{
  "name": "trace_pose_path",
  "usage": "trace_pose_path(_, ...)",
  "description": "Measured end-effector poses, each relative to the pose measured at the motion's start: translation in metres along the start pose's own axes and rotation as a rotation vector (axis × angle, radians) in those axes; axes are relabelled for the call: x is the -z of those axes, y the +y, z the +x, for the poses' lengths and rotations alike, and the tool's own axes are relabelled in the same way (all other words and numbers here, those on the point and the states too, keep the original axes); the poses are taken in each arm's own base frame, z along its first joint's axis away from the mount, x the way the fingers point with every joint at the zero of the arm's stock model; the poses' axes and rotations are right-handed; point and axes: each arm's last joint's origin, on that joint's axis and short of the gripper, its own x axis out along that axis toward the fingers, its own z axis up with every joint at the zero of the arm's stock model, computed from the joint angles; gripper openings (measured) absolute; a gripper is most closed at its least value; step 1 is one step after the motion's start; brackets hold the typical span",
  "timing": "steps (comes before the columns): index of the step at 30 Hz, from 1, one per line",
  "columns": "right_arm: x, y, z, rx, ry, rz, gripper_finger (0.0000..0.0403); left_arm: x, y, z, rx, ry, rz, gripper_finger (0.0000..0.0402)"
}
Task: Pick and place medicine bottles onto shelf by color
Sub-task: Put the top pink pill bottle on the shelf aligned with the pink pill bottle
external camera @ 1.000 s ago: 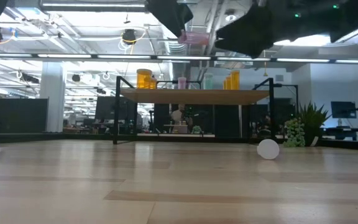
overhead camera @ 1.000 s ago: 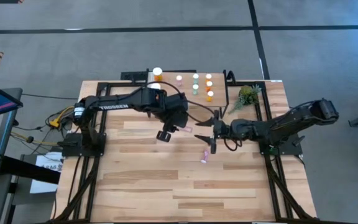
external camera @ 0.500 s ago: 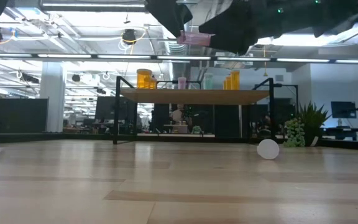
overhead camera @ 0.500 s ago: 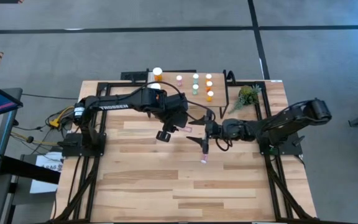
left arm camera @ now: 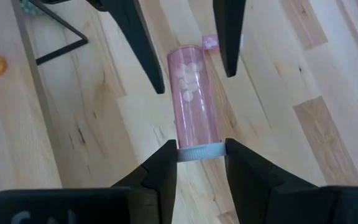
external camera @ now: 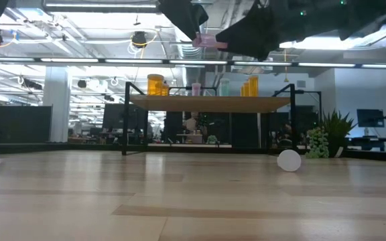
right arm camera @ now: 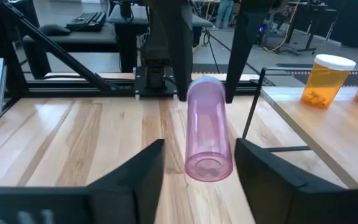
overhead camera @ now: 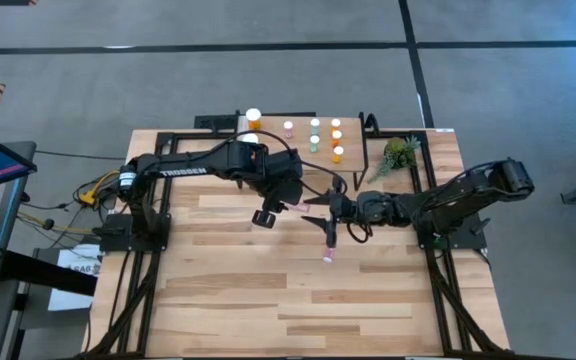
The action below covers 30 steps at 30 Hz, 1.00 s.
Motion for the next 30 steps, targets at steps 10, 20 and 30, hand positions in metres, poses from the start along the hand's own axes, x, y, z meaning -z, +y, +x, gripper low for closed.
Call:
trace_pose_path(10, 0.000, 0.000, 0.000, 0.000, 0.000, -0.007, 0.0108, 0.000, 0.000, 0.000, 0.002, 0.002, -0.001, 0.0103)
trace_pose_path(20, 0.000, 0.000, 0.000, 0.000, -0.001, -0.023, 0.0122, 0.000, 0.000, 0.000, 0.000, -0.003, 0.005, 0.0118)
trace_pose_path(30, -0.007, 0.010, -0.003, -0.041, -0.074, -0.019, 0.0110, 0.008, -0.003, -0.042, -0.072, -0.060, 0.018, 0.0168)
